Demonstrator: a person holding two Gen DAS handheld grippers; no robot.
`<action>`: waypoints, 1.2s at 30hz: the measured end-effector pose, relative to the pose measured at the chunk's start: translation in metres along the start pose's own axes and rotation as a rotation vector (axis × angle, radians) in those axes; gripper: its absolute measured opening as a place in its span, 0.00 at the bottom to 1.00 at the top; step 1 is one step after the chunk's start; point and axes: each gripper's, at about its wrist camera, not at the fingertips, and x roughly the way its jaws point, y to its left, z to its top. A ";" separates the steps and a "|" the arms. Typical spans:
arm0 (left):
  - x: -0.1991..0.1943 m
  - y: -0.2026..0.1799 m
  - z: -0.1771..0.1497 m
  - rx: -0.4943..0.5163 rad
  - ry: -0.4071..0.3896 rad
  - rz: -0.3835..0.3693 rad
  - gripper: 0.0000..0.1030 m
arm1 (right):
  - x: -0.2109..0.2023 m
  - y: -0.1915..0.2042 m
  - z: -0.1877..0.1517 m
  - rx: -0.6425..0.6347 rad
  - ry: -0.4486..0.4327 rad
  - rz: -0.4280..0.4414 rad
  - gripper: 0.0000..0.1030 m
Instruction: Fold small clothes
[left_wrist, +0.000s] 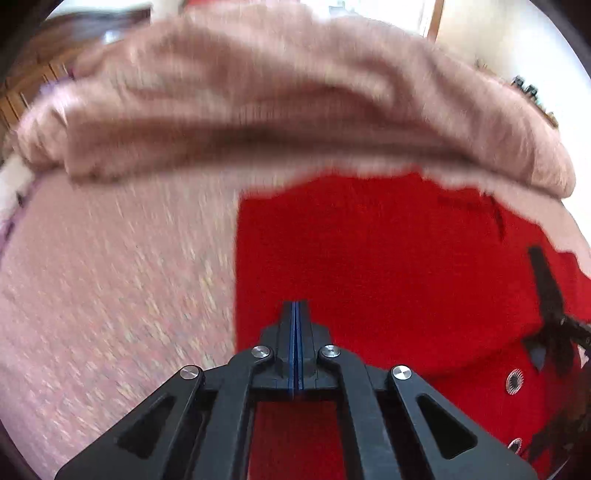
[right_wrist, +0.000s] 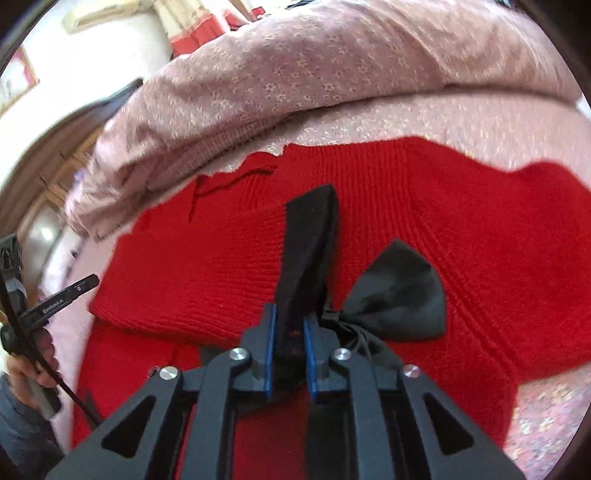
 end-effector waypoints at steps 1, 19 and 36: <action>0.006 0.002 -0.001 -0.013 0.022 -0.007 0.00 | 0.001 0.001 0.000 -0.007 0.005 -0.011 0.13; -0.008 -0.007 -0.002 0.021 0.005 0.007 0.00 | -0.015 -0.012 -0.003 0.012 -0.064 -0.081 0.55; -0.006 -0.037 -0.005 0.111 0.000 0.024 0.00 | -0.045 -0.030 -0.011 0.104 -0.136 -0.065 0.87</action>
